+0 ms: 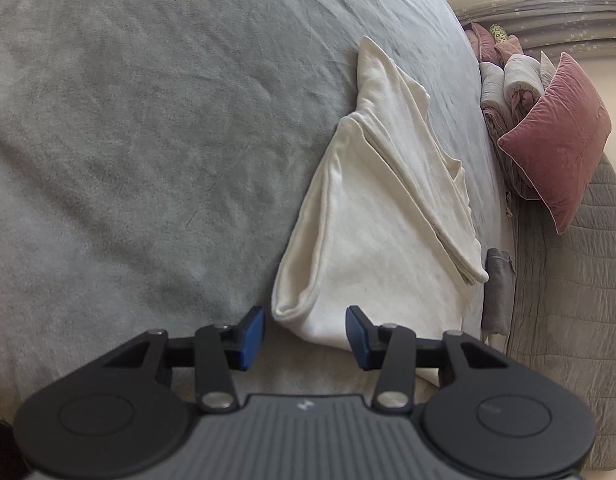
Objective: Fold clothes
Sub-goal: 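Grasp the sweatshirt's folded edge with both grippers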
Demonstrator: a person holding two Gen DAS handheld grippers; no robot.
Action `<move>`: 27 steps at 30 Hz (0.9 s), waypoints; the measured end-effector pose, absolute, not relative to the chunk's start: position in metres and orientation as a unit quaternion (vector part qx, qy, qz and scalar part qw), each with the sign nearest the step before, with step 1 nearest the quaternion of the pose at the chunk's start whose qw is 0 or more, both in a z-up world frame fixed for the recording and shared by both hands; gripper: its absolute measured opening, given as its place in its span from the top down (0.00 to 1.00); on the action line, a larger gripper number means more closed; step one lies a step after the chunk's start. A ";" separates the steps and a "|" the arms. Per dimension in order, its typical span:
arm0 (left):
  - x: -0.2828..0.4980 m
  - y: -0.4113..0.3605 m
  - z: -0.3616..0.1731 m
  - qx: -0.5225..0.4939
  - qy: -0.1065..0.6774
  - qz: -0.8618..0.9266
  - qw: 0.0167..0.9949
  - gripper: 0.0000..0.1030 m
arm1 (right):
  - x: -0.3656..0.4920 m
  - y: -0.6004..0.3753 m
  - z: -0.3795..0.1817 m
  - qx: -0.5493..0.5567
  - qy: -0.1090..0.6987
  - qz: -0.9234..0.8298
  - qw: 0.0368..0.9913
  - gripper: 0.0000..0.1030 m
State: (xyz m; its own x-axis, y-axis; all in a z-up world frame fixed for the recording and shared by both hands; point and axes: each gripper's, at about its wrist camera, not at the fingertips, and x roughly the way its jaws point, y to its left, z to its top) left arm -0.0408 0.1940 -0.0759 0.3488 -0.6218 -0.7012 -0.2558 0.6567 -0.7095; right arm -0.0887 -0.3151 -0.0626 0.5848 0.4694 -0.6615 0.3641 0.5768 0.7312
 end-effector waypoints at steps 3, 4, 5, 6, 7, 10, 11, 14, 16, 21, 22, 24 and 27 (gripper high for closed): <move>-0.039 0.189 -0.078 -0.393 0.549 -0.127 0.727 0.65 | -0.085 -0.317 -0.066 0.470 0.447 0.034 0.761 0.56; -0.038 0.188 -0.078 -0.391 0.548 -0.126 0.729 0.69 | -0.085 -0.317 -0.067 0.474 0.445 0.033 0.759 0.61; -0.037 0.186 -0.078 -0.388 0.548 -0.125 0.730 0.71 | -0.084 -0.317 -0.068 0.477 0.444 0.032 0.758 0.65; -0.036 0.185 -0.078 -0.385 0.550 -0.124 0.731 0.76 | -0.085 -0.316 -0.069 0.481 0.444 0.031 0.755 0.72; -0.036 0.185 -0.077 -0.382 0.550 -0.127 0.732 0.84 | -0.086 -0.316 -0.069 0.484 0.445 0.031 0.753 0.79; -0.036 0.187 -0.073 -0.383 0.545 -0.135 0.733 0.89 | -0.087 -0.319 -0.066 0.490 0.438 0.040 0.752 0.86; -0.036 0.188 -0.072 -0.386 0.542 -0.137 0.734 0.89 | -0.087 -0.319 -0.064 0.494 0.435 0.043 0.752 0.87; -0.038 0.192 -0.065 -0.406 0.525 -0.143 0.734 0.90 | -0.088 -0.324 -0.059 0.515 0.420 0.053 0.745 0.87; -0.038 0.195 -0.060 -0.428 0.506 -0.153 0.733 0.91 | -0.088 -0.328 -0.052 0.533 0.405 0.063 0.740 0.88; -0.036 0.198 -0.046 -0.478 0.462 -0.169 0.728 0.91 | -0.078 -0.333 -0.037 0.568 0.370 0.086 0.731 0.88; -0.033 0.198 -0.042 -0.487 0.452 -0.172 0.727 0.91 | -0.075 -0.334 -0.035 0.572 0.363 0.089 0.730 0.88; -0.027 0.196 -0.036 -0.501 0.434 -0.175 0.728 0.91 | -0.069 -0.335 -0.030 0.579 0.350 0.094 0.731 0.88; -0.015 0.194 -0.027 -0.516 0.410 -0.176 0.731 0.91 | -0.054 -0.334 -0.023 0.587 0.331 0.101 0.732 0.88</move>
State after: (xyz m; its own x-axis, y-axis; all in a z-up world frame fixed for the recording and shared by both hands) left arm -0.0151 0.1943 -0.0268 0.6010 -0.6815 -0.4175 -0.1662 0.4044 -0.8994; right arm -0.0544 -0.3341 -0.0226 0.7610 0.5360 -0.3655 0.2407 0.2899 0.9263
